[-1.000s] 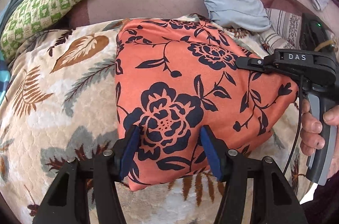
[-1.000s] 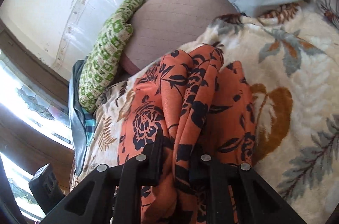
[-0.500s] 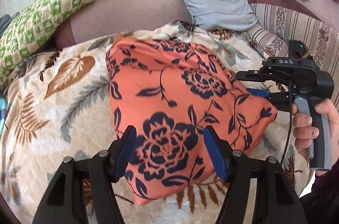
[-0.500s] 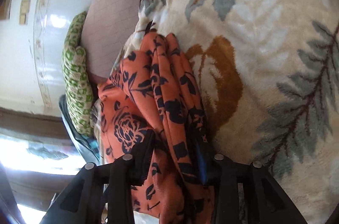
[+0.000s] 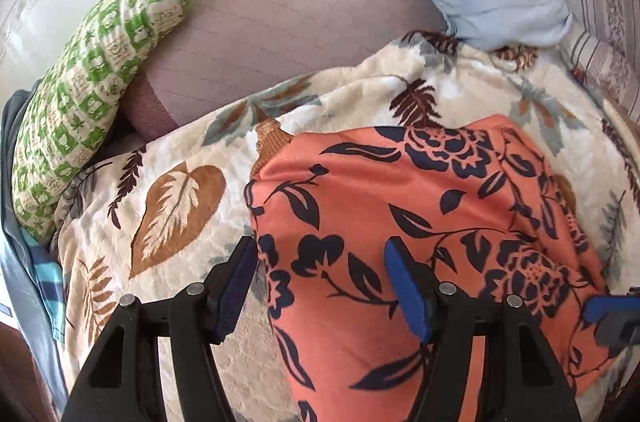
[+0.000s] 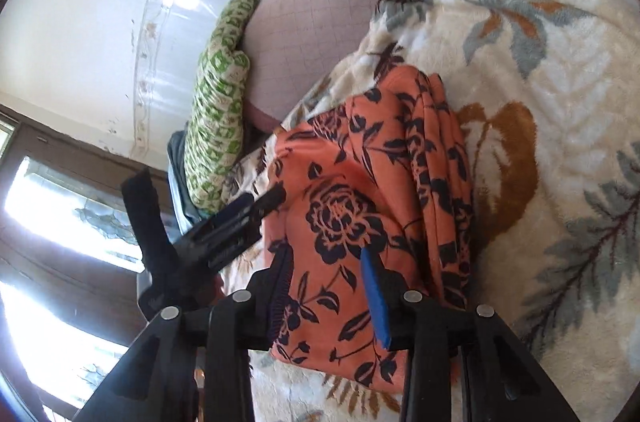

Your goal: Fold small clothes

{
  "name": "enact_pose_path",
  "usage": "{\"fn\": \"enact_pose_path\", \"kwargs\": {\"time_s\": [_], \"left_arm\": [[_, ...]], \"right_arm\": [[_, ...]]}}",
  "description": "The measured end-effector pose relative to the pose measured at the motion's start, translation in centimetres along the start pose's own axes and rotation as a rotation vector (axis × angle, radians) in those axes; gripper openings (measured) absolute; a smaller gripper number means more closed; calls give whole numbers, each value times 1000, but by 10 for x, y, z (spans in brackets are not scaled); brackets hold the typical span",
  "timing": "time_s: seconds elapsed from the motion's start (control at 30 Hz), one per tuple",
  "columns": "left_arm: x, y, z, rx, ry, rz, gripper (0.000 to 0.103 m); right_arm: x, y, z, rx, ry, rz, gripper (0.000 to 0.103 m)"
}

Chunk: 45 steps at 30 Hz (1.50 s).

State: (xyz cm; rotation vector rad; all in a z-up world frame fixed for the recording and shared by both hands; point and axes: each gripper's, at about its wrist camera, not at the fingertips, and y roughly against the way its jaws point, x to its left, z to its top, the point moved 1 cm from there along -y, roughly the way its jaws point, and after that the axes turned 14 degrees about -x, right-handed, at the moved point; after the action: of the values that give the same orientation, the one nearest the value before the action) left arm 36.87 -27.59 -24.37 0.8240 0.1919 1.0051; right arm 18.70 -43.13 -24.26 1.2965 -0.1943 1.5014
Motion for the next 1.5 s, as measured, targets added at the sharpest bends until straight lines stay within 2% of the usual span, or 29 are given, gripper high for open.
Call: {"fn": "enact_pose_path", "kwargs": {"time_s": [0.07, 0.13, 0.23, 0.37, 0.47, 0.63, 0.8, 0.87, 1.0, 1.1, 1.3, 1.4, 1.5], "left_arm": [[-10, -19, -2, 50, -37, -5, 67], [-16, -32, -4, 71, -48, 3, 68], [-19, -46, -8, 82, -33, 8, 73], [-6, -51, -6, 104, 38, -30, 76], [-2, -32, -5, 61, 33, -31, 75], [16, 32, -17, -56, 71, -79, 75], [36, 83, -44, -91, 108, -104, 76], [35, 82, -60, -52, 87, -132, 76], [24, 60, -97, 30, 78, -167, 76], [33, 57, -105, 25, 180, -214, 76], [28, 59, -105, 12, 131, -238, 76], [28, 58, -106, 13, 138, -240, 76], [28, 64, -106, 0, 152, -225, 76]], "right_arm": [[-13, -10, -6, 59, 12, -76, 35], [-21, -15, -6, 72, 20, -115, 22], [-26, -16, -7, 72, 15, -122, 21], [-20, -21, -8, 65, 74, -163, 21], [-15, -19, -8, 60, 97, -180, 21], [-11, -10, -4, 41, 82, -154, 21], [6, 1, 6, -25, 88, -76, 25], [16, 0, 10, -59, 102, -57, 25], [34, -21, 15, -107, 139, -106, 25], [36, -39, 18, -110, 104, -127, 25], [43, -70, 24, -120, 84, -167, 25], [33, -81, 26, -123, 110, -237, 27], [16, -76, 31, -125, 7, -188, 27]]}}
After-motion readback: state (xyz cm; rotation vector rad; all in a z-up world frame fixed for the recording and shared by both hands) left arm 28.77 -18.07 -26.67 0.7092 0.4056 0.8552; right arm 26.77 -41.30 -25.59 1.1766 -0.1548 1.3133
